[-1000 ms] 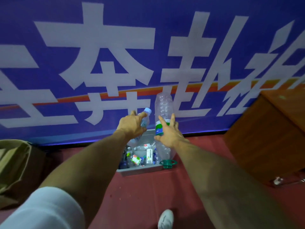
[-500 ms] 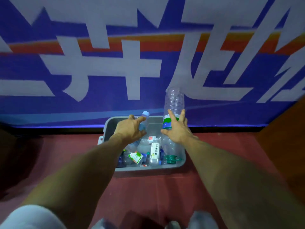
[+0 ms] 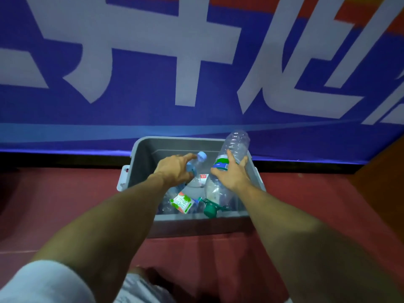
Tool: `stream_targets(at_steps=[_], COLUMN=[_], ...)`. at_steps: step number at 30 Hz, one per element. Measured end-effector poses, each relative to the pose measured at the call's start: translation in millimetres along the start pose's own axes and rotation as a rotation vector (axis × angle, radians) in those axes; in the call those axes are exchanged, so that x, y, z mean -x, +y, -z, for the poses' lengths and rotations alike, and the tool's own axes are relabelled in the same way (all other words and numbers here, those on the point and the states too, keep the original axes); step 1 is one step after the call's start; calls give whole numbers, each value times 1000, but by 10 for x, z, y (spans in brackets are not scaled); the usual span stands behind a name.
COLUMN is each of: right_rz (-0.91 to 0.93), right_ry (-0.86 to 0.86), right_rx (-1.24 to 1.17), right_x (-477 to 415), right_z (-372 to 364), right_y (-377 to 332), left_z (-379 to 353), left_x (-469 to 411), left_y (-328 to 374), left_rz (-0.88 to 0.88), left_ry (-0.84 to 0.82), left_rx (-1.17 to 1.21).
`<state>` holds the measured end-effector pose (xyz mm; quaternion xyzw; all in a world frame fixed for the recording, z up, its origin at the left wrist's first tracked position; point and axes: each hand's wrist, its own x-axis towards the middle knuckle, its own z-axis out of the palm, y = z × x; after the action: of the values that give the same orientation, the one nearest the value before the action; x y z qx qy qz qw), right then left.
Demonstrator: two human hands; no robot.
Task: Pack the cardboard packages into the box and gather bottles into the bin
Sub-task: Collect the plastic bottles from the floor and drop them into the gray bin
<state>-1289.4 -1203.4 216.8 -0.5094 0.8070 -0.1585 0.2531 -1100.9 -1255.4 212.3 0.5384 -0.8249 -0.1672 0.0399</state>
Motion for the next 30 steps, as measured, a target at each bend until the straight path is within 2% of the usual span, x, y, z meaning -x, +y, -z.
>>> stream_targets(at_steps=[3, 6, 12, 20, 25, 30], right_rz=[-52, -82, -29, 19, 56, 44], right_ry=[-69, -108, -51, -33, -52, -98], right_rx=[-75, -74, 1, 174, 261, 254], right_x=[-25, -23, 29, 115, -3, 29], right_z=[-50, -109, -157, -11, 386, 1264], right_y=[-40, -73, -26, 198, 173, -205], left_z=[24, 33, 41, 20, 270, 1063], left_x=[-83, -84, -36, 5, -82, -126], left_y=[-42, -107, -227, 111, 408, 826], left_rz=[-14, 53, 81, 52, 84, 118], left_ry=[-27, -26, -45, -31, 4, -14], left_rx=[19, 14, -49, -151, -157, -114])
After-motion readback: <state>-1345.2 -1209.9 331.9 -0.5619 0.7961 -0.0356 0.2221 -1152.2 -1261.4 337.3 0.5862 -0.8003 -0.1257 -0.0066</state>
